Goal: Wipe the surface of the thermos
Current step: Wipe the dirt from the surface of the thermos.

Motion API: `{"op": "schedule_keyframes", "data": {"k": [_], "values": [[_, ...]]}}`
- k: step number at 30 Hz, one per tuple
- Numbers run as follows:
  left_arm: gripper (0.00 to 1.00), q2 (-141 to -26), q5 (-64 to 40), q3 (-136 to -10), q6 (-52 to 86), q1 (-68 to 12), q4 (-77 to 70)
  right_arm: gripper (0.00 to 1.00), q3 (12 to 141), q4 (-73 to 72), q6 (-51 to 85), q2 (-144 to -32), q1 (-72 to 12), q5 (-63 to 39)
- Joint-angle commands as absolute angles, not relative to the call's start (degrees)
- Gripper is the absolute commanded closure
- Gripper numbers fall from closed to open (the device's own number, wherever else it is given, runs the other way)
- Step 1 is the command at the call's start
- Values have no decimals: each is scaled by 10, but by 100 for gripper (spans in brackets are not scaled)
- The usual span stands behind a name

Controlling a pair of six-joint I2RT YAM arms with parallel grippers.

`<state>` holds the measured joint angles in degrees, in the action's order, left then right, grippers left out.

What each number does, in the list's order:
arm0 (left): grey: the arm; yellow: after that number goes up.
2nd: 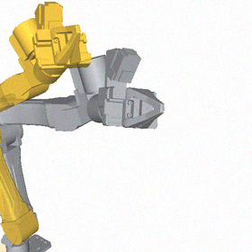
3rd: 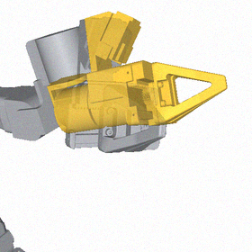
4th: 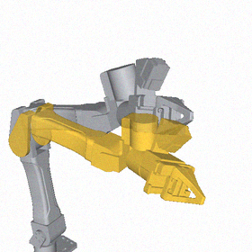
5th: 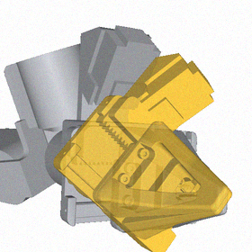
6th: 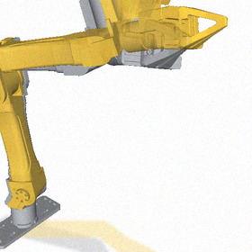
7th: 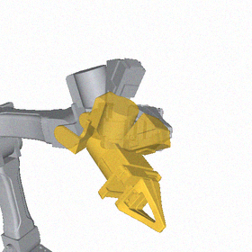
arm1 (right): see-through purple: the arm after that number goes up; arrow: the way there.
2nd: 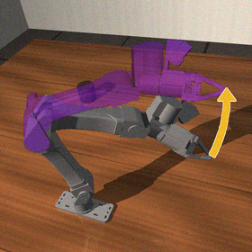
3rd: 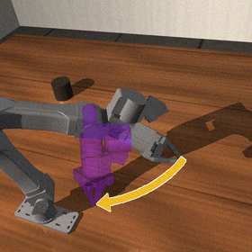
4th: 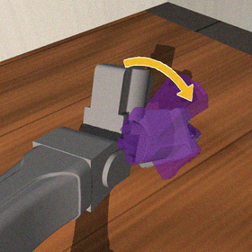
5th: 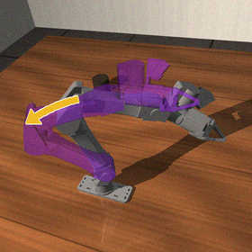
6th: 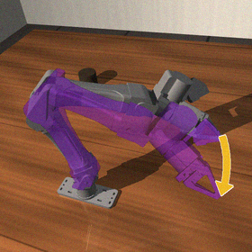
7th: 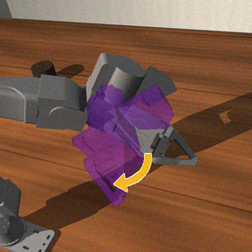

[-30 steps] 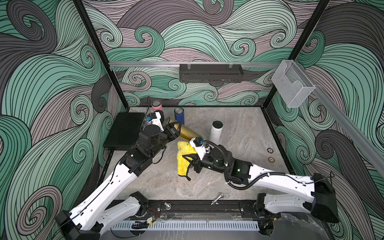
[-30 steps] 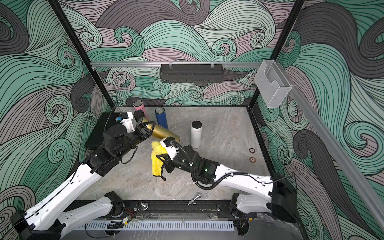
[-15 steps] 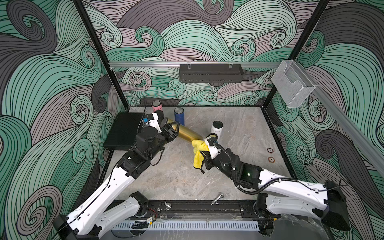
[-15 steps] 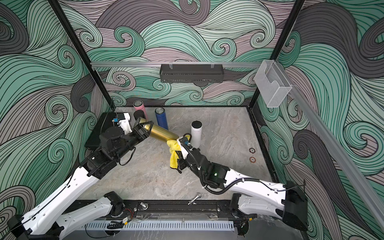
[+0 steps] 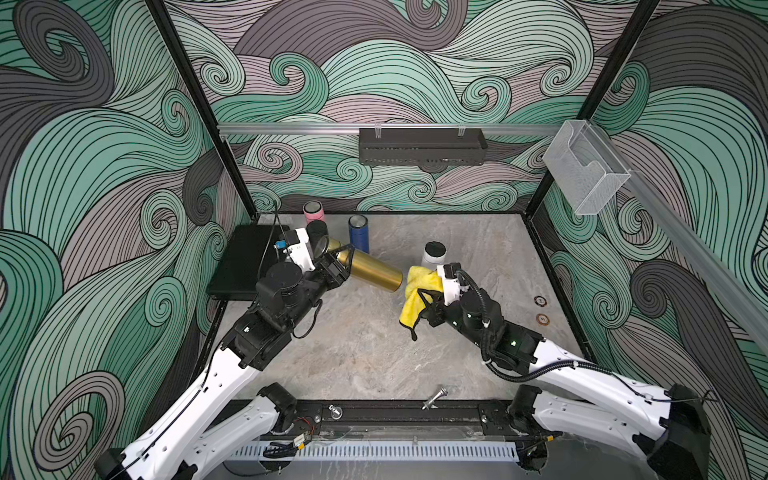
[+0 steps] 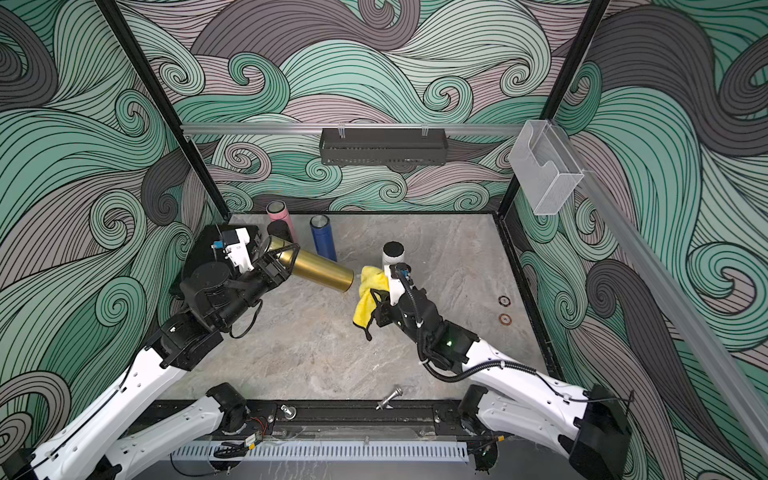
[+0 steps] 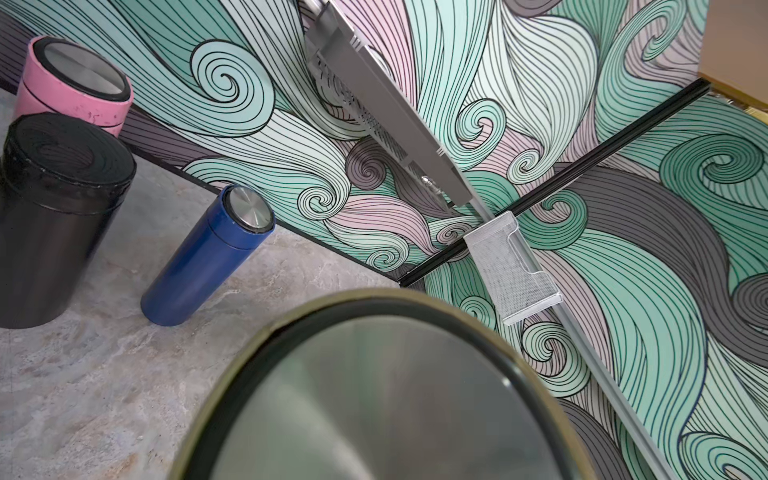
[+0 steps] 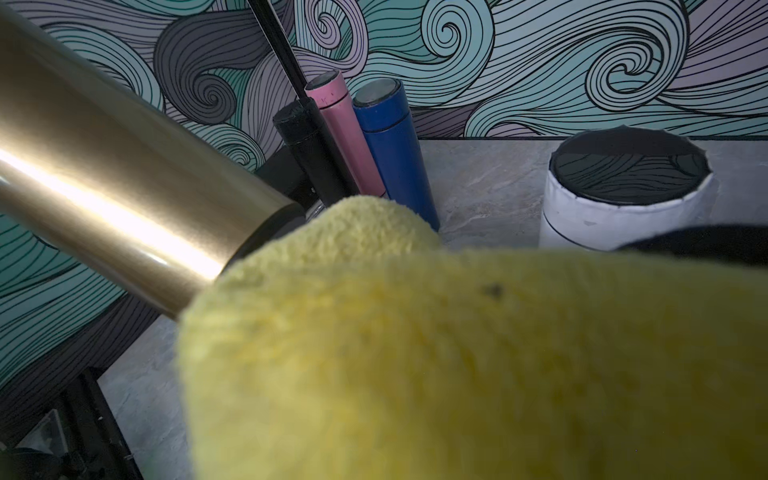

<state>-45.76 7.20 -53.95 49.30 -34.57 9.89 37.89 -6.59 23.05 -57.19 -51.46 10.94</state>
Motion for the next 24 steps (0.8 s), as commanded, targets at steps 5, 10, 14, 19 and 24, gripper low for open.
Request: {"op": "schedule_keyframes", "data": {"k": [5, 10, 14, 19, 24], "values": [[100, -448, 61, -535, 497, -342, 28, 100, 433, -180, 266, -647, -508, -40], [100, -458, 82, -536, 477, -342, 39, 100, 433, -210, 299, -667, -511, -83], [100, -468, 88, -532, 465, -341, 29, 100, 416, -221, 318, -649, -511, -102], [100, -481, 94, -537, 451, -341, 35, 100, 402, -187, 322, -590, -508, -100], [100, -483, 100, -540, 434, -340, 41, 100, 417, -67, 310, -511, -505, -78]]}}
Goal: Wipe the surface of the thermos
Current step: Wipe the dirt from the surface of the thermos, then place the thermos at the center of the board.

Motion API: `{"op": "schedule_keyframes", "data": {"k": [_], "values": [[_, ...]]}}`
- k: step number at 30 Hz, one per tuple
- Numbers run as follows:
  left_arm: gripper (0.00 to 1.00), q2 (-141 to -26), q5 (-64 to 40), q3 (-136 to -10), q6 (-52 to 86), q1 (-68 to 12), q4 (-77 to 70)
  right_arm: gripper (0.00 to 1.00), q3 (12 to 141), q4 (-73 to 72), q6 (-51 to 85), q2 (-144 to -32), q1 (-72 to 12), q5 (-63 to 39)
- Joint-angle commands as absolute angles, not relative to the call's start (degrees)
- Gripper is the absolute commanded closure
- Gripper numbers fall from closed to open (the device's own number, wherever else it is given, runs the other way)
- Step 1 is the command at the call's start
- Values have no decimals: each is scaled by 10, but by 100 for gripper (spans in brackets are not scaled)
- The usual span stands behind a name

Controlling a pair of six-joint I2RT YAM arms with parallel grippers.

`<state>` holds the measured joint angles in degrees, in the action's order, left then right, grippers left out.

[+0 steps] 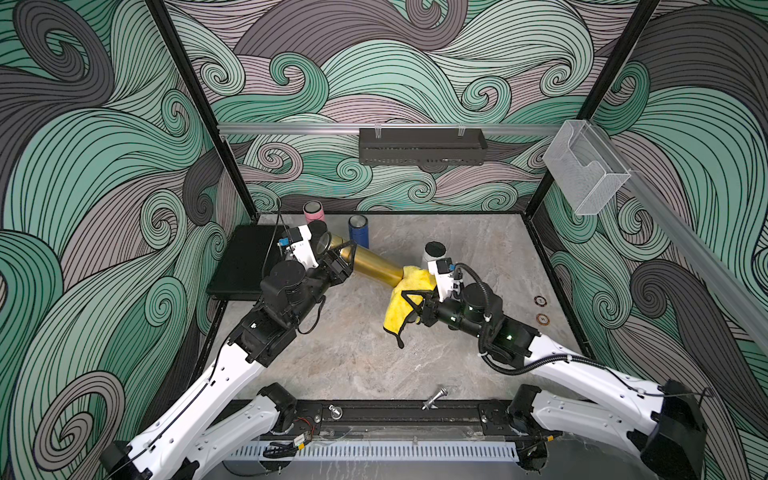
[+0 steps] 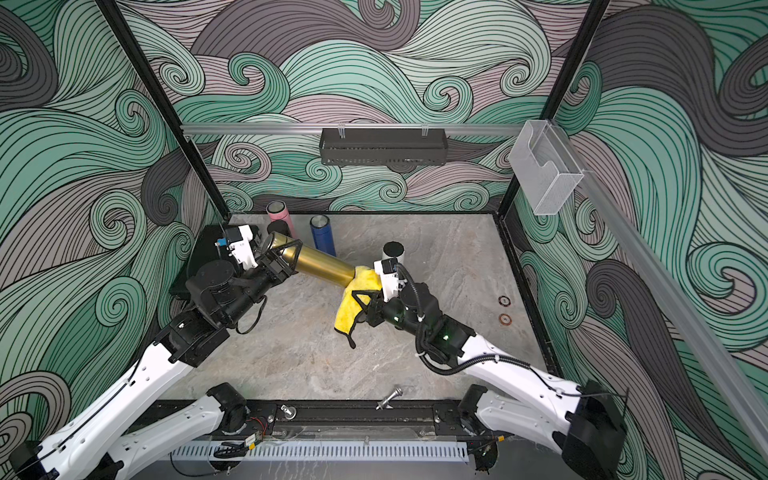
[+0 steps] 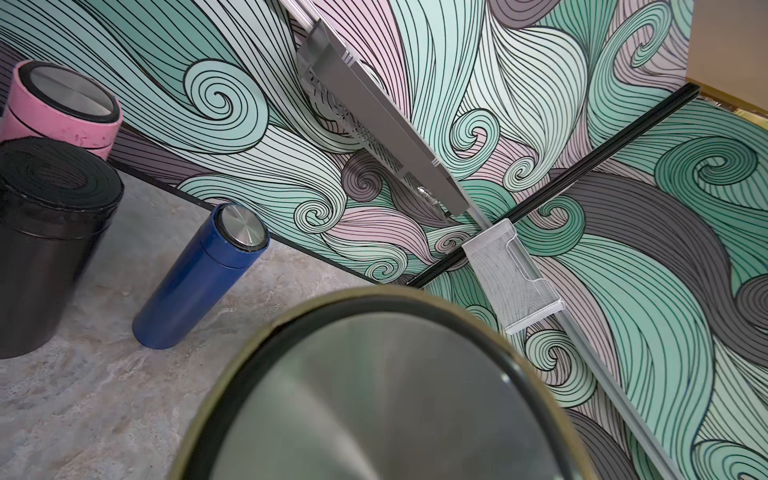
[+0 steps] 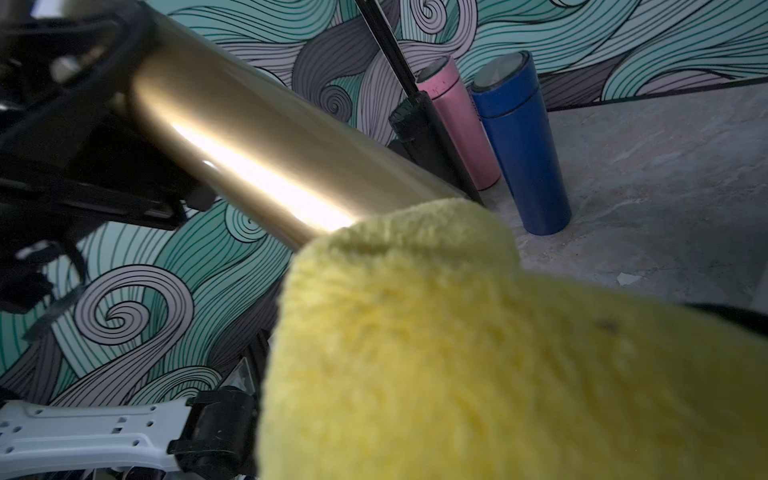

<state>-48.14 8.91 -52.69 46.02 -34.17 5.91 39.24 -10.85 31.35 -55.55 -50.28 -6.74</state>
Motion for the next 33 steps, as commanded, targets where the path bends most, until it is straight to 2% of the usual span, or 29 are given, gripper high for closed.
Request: {"op": "schedule_keyframes", "data": {"k": [1, 6, 10, 13, 19, 23, 29, 33], "values": [[100, -483, 100, -540, 427, -340, 43, 100, 426, -32, 306, -499, -504, -68], [100, -485, 94, -562, 352, -339, 112, 100, 490, 164, 301, -433, -485, 18], [100, -503, 124, -592, 290, -340, 206, 100, 589, 371, 293, -418, -442, 117], [100, -518, 163, -588, 266, -339, 233, 100, 616, 424, 266, -433, -387, 144], [100, -539, 244, -525, 194, -339, 134, 100, 568, 361, 242, -469, -213, 104], [100, -585, 284, -519, 144, -336, 82, 100, 519, 261, 260, -514, -93, -42], [100, -652, 301, -518, 116, -333, 17, 100, 520, 174, 268, -652, -30, -120], [100, -685, 319, -528, 101, -328, 4, 100, 545, 163, 256, -723, -18, -123]]}}
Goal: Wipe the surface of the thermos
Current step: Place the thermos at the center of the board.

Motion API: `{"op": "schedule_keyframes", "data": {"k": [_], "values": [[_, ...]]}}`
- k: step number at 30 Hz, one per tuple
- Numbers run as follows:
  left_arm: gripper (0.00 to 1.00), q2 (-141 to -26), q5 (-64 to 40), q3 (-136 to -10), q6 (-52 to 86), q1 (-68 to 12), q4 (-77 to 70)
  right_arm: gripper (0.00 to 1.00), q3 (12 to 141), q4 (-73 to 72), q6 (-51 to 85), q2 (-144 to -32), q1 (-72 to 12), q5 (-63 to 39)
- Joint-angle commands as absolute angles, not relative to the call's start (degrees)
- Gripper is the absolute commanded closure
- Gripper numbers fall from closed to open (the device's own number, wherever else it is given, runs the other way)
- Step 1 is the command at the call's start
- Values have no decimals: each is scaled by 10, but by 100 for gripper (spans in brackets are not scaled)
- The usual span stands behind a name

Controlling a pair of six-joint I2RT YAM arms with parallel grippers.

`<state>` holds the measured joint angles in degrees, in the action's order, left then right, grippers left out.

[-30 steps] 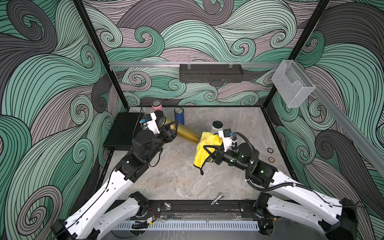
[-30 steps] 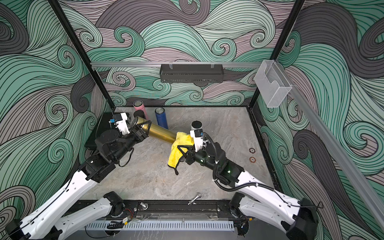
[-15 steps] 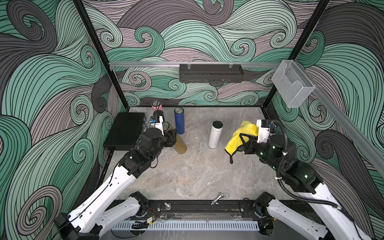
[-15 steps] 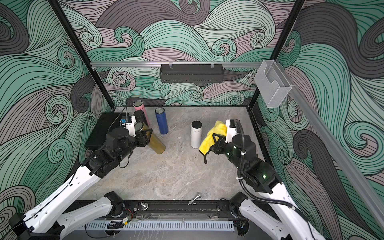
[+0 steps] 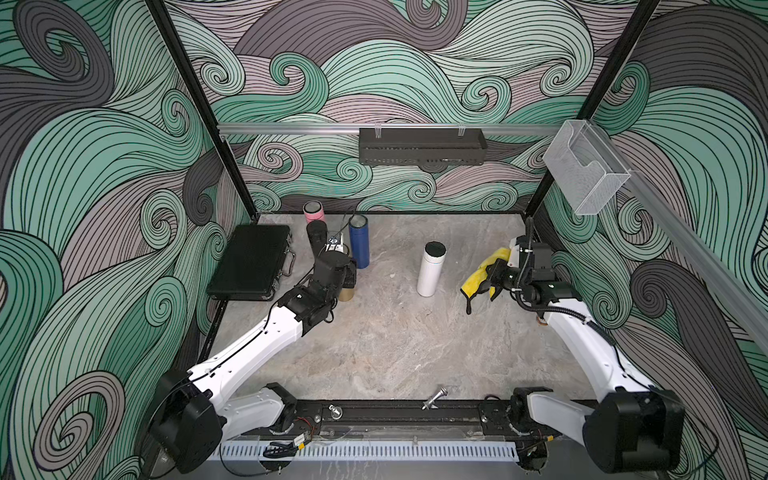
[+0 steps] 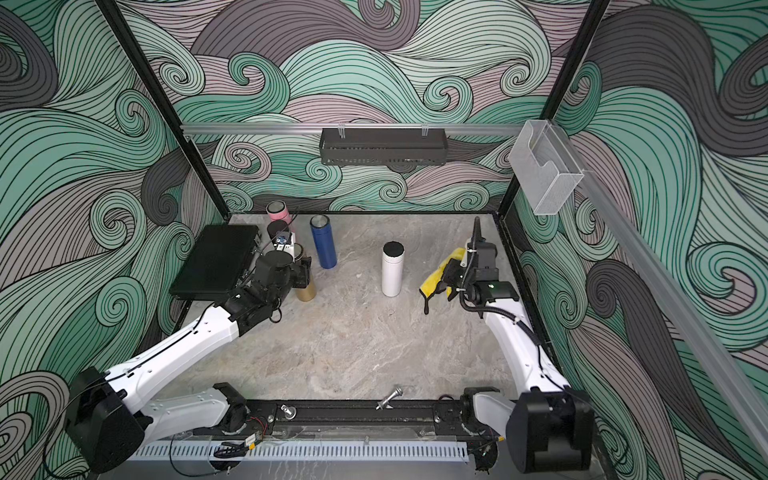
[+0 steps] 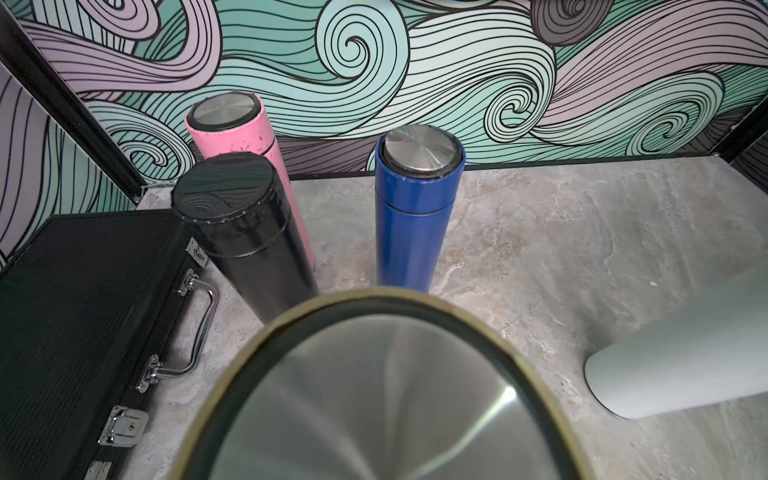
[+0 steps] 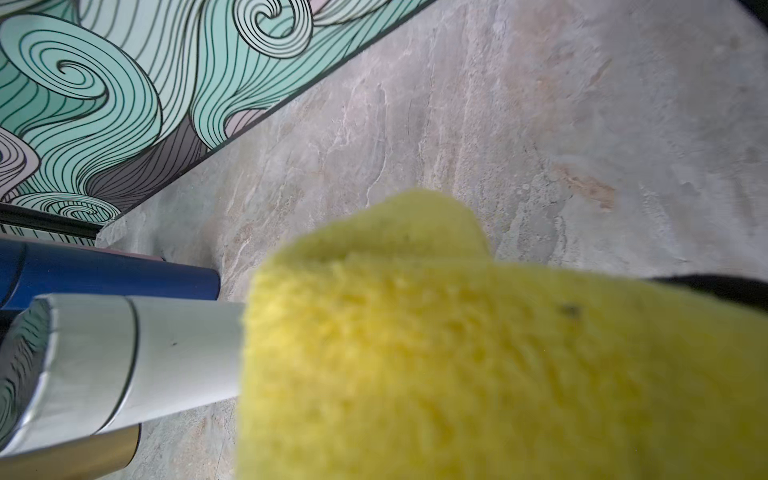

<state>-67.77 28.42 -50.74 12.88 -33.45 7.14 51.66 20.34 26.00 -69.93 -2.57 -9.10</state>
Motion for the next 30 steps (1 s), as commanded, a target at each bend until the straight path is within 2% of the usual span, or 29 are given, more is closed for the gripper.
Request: {"op": "schedule_keyframes", "data": {"k": [1, 9, 18, 30], "values": [[100, -690, 315, -526, 100, -326, -3, 100, 549, 160, 253, -736, -16, -122], [100, -753, 291, -551, 109, -301, -16, 100, 552, 126, 263, -820, 5, -117], [100, -769, 251, -517, 139, -268, -74, 100, 527, 88, 272, -848, 5, -138], [100, -772, 221, -503, 178, -267, -64, 100, 502, 76, 274, -841, 5, -144]]}}
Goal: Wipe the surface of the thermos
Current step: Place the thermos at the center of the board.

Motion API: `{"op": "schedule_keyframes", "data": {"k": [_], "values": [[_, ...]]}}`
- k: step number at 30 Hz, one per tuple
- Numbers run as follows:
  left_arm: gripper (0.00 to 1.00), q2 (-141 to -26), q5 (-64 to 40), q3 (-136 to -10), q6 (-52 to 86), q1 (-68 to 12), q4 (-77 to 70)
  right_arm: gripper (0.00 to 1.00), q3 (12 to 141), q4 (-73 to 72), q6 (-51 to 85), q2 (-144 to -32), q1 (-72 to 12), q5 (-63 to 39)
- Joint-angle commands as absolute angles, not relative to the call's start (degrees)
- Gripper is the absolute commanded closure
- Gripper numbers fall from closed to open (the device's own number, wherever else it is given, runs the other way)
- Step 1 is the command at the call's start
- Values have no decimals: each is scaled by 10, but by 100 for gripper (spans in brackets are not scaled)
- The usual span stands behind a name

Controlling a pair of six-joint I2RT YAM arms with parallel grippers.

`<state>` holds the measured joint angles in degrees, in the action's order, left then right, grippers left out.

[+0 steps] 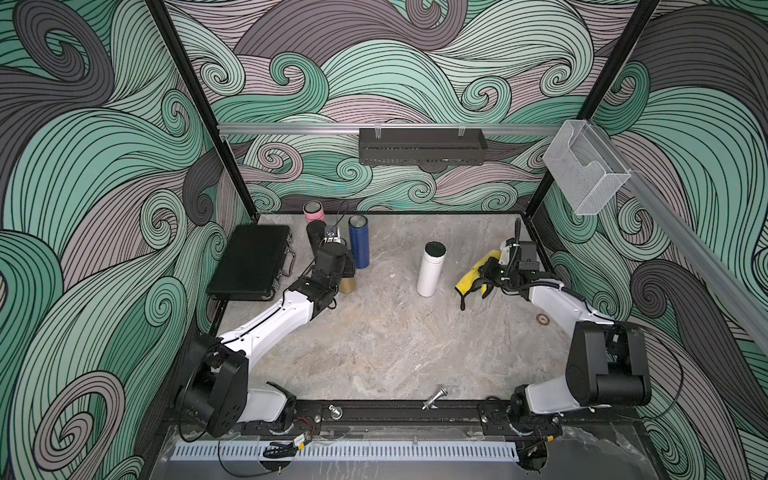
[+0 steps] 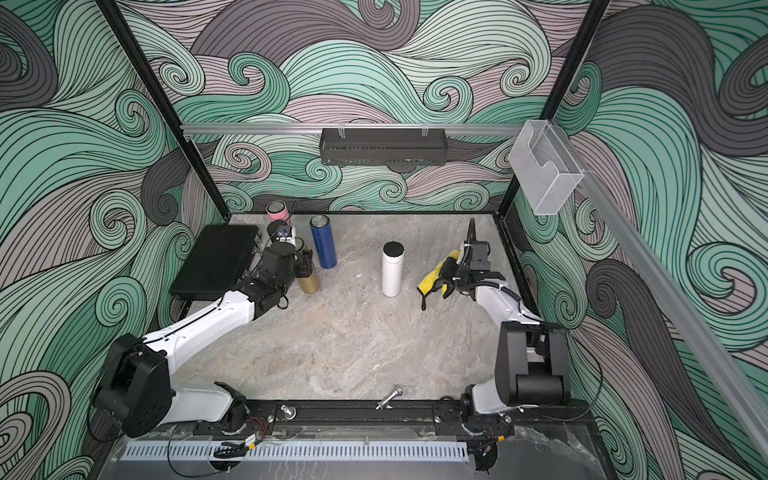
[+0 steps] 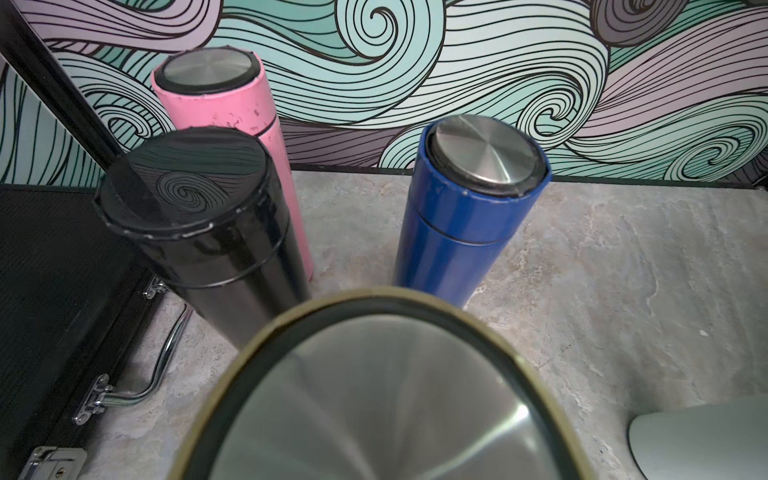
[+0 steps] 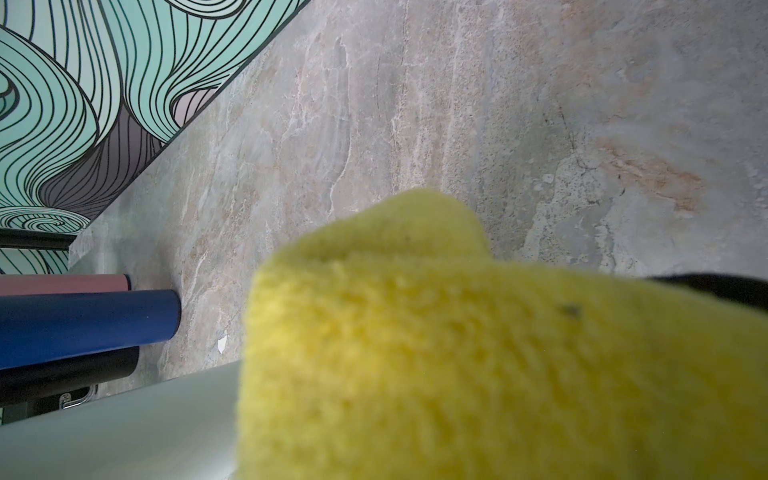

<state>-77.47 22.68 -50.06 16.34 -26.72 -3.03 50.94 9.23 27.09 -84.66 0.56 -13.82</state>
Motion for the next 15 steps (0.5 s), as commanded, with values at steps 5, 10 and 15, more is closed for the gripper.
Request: {"op": "schedule_keyframes", "data": {"k": [5, 10, 15], "values": [[100, -781, 218, -500, 181, -269, -60, 100, 493, 69, 274, -845, 5, -143], [85, -795, 229, -512, 171, -275, -50, 100, 494, 60, 272, -864, 5, -147], [73, -802, 239, -507, 162, -280, -58, 100, 492, 47, 279, -877, 5, -156]]}}
